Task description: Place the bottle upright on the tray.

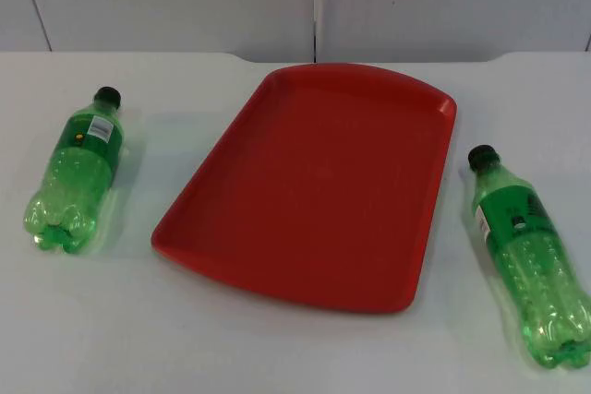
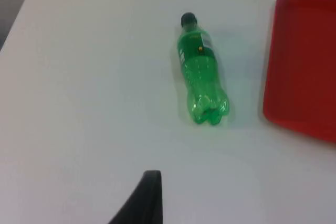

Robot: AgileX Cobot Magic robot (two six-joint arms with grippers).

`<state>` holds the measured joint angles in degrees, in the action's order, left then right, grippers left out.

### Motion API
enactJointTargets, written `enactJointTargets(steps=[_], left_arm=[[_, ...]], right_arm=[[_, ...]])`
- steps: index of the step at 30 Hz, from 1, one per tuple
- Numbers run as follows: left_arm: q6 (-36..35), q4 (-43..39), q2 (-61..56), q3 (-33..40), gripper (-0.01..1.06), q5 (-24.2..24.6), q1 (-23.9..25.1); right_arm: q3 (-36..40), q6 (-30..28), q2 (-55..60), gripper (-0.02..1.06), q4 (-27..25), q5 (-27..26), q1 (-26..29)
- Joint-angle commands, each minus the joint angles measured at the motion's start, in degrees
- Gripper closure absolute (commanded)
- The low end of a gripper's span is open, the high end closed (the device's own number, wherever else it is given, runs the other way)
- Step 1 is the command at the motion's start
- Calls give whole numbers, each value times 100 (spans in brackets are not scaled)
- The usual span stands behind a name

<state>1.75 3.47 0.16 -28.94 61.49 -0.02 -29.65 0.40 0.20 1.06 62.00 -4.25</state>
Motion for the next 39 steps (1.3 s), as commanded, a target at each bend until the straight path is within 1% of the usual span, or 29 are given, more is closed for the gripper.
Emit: enactJointTargets(steps=[1, 9, 18, 25, 28, 32, 36, 37, 39], left_arm=[[-17, 127, -16, -140, 0, -123, 14], [-17, 116, -16, -448, 0, -200, 14], [-17, 136, -16, -459, 0, -227, 14], [-30, 150, -16, -459, 0, -428, 14], [-43, 163, -3, -459, 0, -441, 14], [-43, 163, 399, -459, 0, -523, 14], [-43, 163, 1033, -459, 0, -993, 14], [-43, 163, 1033, -459, 0, -993, 14], [-43, 163, 1358, -459, 0, -1194, 14]], right_arm=[[13, 8, -20, -1, -4, -26, 35], [13, 8, -20, -1, -4, -26, 35], [13, 8, -20, -1, -4, -26, 35], [13, 8, -20, -1, -4, -26, 35], [13, 8, -20, -1, -4, -26, 35], [13, 8, -20, -1, -4, -26, 35], [13, 8, -20, -1, -4, -26, 35], [13, 8, -20, -1, -4, -26, 35], [13, 8, -20, -1, -4, -26, 35]])
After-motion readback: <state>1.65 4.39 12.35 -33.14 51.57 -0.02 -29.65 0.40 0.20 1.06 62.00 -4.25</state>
